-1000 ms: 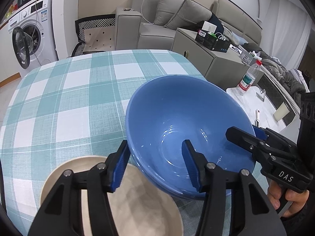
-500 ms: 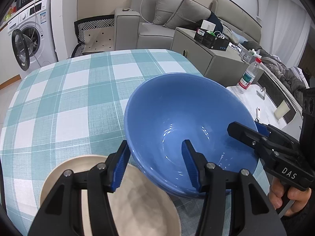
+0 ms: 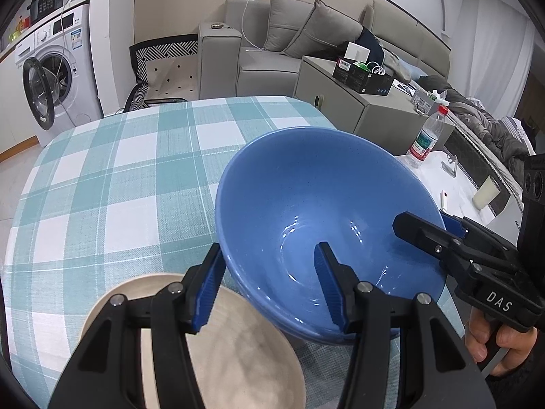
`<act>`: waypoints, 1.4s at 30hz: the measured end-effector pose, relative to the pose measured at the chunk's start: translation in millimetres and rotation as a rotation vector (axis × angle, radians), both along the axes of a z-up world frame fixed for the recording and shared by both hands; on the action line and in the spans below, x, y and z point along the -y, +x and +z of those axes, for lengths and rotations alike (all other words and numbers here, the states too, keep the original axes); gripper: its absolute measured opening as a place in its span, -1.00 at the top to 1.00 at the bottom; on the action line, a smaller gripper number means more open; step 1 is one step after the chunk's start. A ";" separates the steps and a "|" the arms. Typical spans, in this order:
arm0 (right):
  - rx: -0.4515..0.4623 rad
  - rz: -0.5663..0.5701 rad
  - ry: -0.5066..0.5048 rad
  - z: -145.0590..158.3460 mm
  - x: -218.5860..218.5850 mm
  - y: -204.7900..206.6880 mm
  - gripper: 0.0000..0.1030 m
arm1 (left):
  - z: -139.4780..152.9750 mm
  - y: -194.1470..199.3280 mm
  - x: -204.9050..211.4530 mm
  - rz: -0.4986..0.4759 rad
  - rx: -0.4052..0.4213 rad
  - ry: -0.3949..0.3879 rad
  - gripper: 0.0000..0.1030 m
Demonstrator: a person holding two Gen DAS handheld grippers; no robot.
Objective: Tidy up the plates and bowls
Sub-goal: 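Lift the blue bowl stack with both grippers and carry it over the cream plates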
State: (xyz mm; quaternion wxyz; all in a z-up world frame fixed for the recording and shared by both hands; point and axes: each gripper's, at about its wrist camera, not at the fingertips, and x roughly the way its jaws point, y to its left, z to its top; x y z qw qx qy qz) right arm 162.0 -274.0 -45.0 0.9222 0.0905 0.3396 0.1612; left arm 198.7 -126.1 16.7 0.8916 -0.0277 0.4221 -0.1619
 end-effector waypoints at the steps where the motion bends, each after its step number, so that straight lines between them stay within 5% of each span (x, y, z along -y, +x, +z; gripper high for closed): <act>1: 0.002 0.000 0.002 0.5 0.4 -0.4 -0.02 | 1.3 -0.6 0.1 0.000 0.002 0.000 -0.03; 42: 0.090 0.024 0.024 32.6 -24.6 -27.3 -0.02 | 40.2 -30.9 -26.8 0.045 0.096 -0.020 -0.03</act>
